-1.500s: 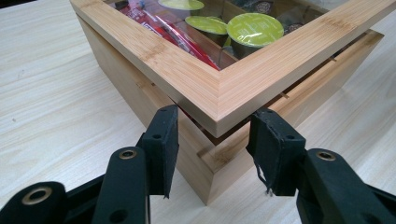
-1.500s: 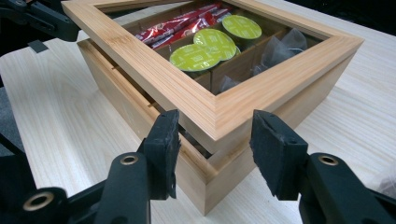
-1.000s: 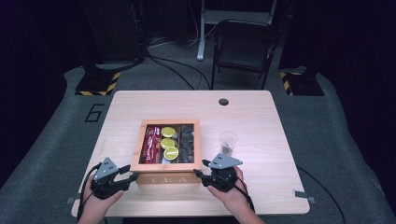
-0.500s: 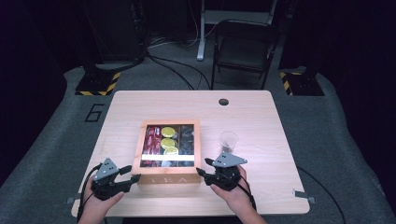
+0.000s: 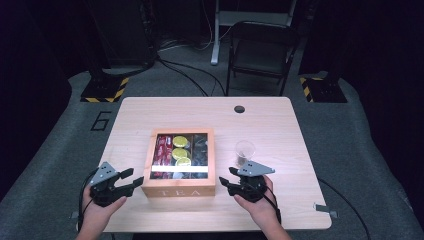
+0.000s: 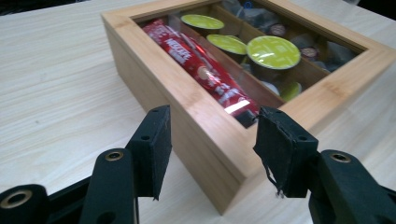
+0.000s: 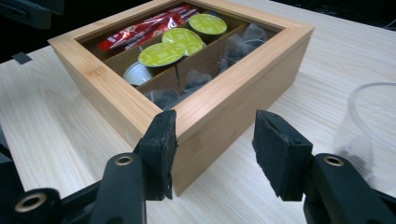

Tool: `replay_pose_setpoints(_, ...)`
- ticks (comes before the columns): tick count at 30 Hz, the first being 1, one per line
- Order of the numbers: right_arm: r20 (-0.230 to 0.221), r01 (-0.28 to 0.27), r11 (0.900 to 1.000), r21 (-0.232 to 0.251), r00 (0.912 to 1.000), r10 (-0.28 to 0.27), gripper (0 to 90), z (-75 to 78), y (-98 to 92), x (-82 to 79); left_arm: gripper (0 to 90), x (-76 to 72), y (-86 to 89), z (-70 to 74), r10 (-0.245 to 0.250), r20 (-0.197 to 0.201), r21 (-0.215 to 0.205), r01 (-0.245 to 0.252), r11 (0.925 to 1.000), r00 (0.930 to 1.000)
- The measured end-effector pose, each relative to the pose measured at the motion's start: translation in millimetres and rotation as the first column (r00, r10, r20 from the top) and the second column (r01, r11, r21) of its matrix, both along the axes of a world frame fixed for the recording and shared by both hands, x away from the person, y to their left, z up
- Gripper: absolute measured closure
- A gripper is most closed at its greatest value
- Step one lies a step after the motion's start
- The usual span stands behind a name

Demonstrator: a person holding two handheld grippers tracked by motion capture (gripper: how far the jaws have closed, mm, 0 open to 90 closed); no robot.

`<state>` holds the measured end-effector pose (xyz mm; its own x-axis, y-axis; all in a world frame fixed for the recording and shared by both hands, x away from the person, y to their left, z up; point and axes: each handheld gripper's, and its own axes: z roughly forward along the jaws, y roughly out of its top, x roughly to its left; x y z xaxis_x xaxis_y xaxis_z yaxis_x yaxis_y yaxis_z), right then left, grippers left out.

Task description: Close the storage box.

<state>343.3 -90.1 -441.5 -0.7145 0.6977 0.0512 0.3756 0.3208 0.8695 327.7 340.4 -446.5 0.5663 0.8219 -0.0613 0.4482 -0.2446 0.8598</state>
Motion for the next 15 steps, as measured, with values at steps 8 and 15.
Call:
replay_pose_setpoints(8, -0.004, 0.033, 0.999, -0.015, 0.9994, -0.033, 49.1, -5.6, -13.1, 0.7, 45.6, 8.5, 15.0, -5.7, 0.056, -0.005, -0.012, -0.056, 0.9984, 0.9984)
replay_pose_setpoints(15, -0.017, 0.047, 0.998, -0.052, 0.9987, -0.048, 49.1, -16.2, -16.8, 5.5, 45.3, 13.5, 22.1, -12.6, 0.060, -0.027, -0.024, -0.061, 0.9978, 0.9978)
